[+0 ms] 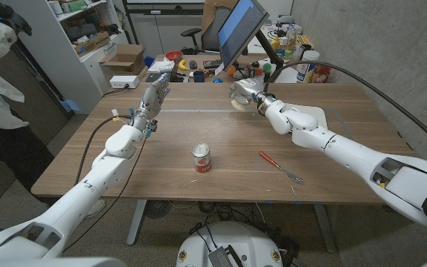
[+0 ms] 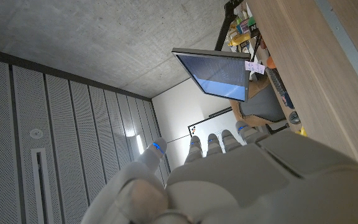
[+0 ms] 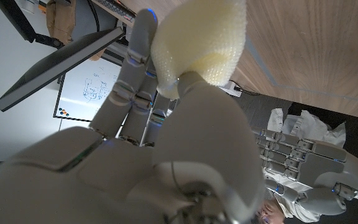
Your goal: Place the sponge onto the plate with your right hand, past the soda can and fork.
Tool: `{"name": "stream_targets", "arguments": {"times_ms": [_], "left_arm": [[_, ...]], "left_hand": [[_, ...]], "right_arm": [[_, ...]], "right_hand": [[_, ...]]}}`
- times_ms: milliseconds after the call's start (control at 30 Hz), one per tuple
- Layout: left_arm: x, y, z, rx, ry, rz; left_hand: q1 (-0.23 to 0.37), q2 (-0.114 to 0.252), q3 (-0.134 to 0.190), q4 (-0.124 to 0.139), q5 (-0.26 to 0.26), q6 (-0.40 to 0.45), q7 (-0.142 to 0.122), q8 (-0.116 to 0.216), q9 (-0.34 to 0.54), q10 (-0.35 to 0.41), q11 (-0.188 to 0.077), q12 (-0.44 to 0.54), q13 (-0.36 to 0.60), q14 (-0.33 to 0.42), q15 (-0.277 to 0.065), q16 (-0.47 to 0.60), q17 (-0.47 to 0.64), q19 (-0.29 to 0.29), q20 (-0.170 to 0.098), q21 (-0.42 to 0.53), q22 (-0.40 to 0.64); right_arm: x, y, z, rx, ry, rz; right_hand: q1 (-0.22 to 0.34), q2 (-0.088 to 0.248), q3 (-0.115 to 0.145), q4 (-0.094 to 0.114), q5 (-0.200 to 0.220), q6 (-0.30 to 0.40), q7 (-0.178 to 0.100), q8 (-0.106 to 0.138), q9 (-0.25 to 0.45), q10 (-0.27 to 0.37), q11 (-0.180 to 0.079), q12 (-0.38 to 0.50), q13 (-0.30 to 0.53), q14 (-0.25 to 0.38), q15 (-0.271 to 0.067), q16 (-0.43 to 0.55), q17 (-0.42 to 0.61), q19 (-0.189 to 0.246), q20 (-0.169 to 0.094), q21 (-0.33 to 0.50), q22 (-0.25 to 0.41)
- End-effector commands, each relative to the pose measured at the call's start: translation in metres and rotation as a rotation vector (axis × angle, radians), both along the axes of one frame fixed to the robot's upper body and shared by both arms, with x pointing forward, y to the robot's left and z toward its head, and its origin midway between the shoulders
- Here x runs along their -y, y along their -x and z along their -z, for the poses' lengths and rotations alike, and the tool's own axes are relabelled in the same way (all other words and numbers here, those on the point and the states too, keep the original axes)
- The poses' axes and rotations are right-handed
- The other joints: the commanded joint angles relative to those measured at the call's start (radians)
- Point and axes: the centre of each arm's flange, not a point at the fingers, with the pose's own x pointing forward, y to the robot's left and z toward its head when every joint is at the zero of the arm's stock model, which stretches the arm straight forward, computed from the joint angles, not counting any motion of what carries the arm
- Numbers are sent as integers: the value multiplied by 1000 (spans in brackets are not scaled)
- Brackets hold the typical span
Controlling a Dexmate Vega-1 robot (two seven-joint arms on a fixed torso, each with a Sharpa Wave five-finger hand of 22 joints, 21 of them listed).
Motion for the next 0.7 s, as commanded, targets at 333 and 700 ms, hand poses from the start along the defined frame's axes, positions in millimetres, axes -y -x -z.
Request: {"name": "stream_targets", "arguments": {"times_ms": [333,700], "left_arm": [[4,14,2,13,3,-21],[7,16,-1,17,-12,-25]], "left_hand": [[-11,92,-5,-1,1,5,-6,0,5,-9,3,3,5,-5,1,2,5,-1,-3,-1,2],[-11,92,-6,-1,1,6,-5,0,5,-9,4,4,5,-6,1,2,5,-1,-2,0,2]], "right_arm": [[31,-15,-32,22,25,81],[59,-27,-36,8,-17,161]], "right_hand": [[56,49,-8,6,10,46,27,8,2,-1,1,53,10,84,-155,-15,9,-56,-89,19,5],[58,48,-11,7,12,51,28,10,0,2,1,53,9,87,-155,-23,15,-64,-89,32,6]]}}
